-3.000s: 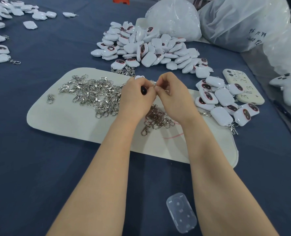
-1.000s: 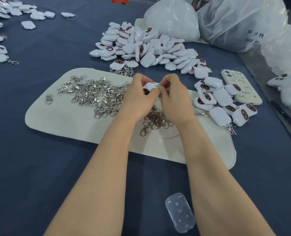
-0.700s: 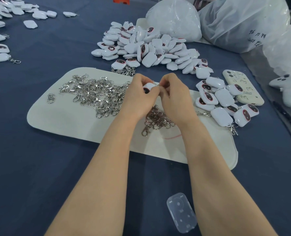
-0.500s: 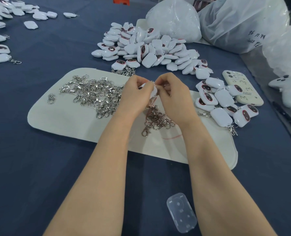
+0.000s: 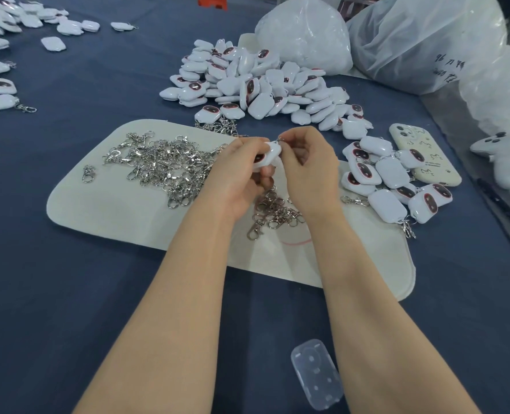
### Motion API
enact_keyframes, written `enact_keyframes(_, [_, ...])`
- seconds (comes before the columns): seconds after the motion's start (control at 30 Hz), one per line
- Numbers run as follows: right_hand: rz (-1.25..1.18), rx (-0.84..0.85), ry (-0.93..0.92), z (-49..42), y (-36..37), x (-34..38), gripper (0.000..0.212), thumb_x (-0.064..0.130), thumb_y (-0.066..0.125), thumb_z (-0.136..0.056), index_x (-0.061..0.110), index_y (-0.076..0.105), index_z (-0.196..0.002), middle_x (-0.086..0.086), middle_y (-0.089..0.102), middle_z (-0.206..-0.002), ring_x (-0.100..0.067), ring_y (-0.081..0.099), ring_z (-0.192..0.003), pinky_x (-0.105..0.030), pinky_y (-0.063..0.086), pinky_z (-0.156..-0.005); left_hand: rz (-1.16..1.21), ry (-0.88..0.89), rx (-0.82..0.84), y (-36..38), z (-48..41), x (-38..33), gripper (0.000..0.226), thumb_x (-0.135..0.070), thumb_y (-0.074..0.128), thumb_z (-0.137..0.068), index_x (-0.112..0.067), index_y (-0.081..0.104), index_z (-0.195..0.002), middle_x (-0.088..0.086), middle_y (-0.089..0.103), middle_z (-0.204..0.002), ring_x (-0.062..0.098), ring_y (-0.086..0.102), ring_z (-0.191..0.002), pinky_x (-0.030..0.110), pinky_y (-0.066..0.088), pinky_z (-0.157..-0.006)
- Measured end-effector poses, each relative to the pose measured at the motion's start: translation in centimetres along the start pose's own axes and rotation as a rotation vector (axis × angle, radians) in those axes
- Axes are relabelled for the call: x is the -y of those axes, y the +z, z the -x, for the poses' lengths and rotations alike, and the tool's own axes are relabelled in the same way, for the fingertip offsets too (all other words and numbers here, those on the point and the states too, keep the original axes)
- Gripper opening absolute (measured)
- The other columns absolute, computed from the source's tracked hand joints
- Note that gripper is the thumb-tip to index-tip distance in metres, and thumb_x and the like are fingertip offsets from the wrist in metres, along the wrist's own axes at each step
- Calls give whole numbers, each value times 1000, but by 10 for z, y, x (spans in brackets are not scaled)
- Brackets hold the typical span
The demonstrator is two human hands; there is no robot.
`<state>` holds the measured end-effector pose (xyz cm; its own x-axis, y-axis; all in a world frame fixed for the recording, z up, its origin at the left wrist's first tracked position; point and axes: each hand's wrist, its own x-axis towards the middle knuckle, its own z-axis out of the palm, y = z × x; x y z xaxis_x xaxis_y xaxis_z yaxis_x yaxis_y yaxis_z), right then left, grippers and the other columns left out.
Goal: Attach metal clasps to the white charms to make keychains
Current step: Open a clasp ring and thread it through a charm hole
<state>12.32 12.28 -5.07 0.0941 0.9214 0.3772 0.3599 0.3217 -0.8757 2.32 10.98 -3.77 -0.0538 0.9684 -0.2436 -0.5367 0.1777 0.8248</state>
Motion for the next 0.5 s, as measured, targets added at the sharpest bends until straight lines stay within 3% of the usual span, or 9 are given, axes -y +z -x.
enact_keyframes(0.17, [219,9,-151,1,-3,1,13,4,57,-89,7,69,-95,3,64,-85,-6,54,-77,-2,37,-70,-177,108,-71,-3,-3,1,16,-1,48,-89,-12,60,-89,-2,49,-48,8,37,-35,18,30,-43])
enact_keyframes(0.33, [308,125,-165,-1,-8,1,20,2,55,-87,9,71,-97,-3,69,-93,-8,55,-82,-6,36,-71,-412,229,-102,-5,-4,4,19,-5,48,-88,-19,61,-86,8,58,-83,7,43,-46,20,35,-49])
enact_keyframes(0.5, [129,137,-12,0,-4,2,23,3,56,-90,13,65,-109,5,65,-101,-7,59,-90,-10,45,-82,-289,217,-109,-3,-5,4,18,-2,47,-89,-16,59,-87,1,52,-62,7,37,-36,18,31,-42])
